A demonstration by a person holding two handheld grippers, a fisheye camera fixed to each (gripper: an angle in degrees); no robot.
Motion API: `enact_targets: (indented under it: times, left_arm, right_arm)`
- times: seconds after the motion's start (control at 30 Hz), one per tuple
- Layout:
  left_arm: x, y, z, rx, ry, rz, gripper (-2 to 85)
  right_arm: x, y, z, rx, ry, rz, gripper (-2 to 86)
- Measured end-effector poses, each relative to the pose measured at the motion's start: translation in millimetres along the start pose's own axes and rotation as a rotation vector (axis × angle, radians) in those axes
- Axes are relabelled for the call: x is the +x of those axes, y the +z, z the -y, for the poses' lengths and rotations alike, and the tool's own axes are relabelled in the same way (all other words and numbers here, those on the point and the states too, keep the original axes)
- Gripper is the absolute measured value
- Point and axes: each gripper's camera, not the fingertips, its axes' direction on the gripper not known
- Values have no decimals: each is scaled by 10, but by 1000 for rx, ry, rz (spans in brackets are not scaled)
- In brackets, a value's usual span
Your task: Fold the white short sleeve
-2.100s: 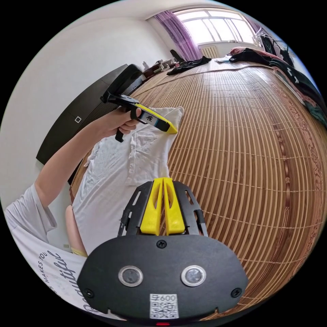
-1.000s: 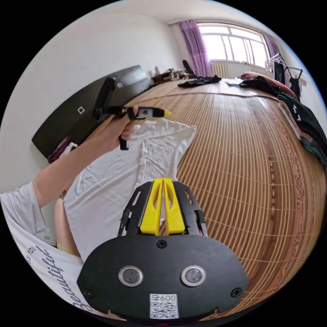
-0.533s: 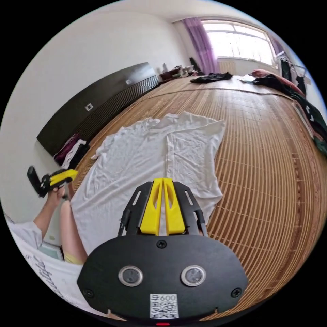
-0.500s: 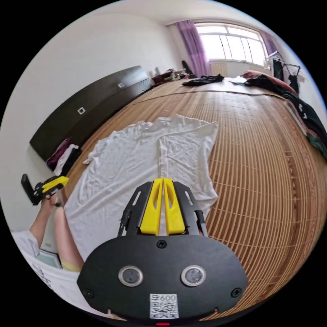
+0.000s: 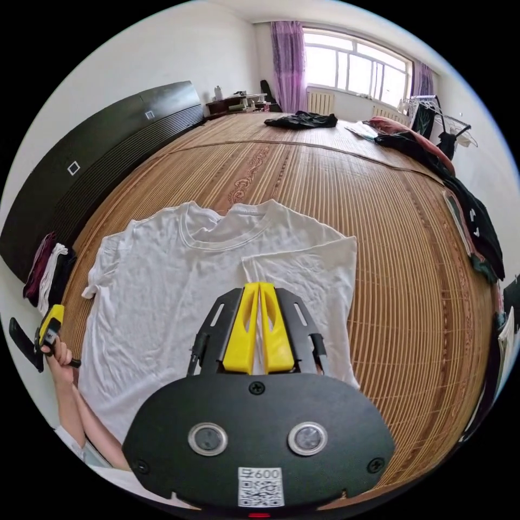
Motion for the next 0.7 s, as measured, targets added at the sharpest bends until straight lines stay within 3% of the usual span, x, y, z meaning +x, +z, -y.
enact_targets:
  times: [0.13, 0.2, 0.37, 0.53, 0.7]
  left_arm:
    - [-431, 24, 56, -42, -171, -71, 2]
    - [-494, -17, 215, -58, -106, -126, 2]
    - [-540, -72, 571, -216, -31, 37, 2]
    - [-708, -102, 897, -355, -63, -84, 4]
    - [-922, -382, 1214, -324, -134, -151, 4]
  right_arm:
    - [6, 654, 84, -42, -10, -29, -9]
    - [-16, 779, 151, -85, -30, -33, -8]
    - [-199, 970, 475, 67, -70, -40, -8]
    - [-456, 1845, 945, -10, -149, -37, -9]
    - [-443, 2578, 1092, -23, -166, -91, -9]
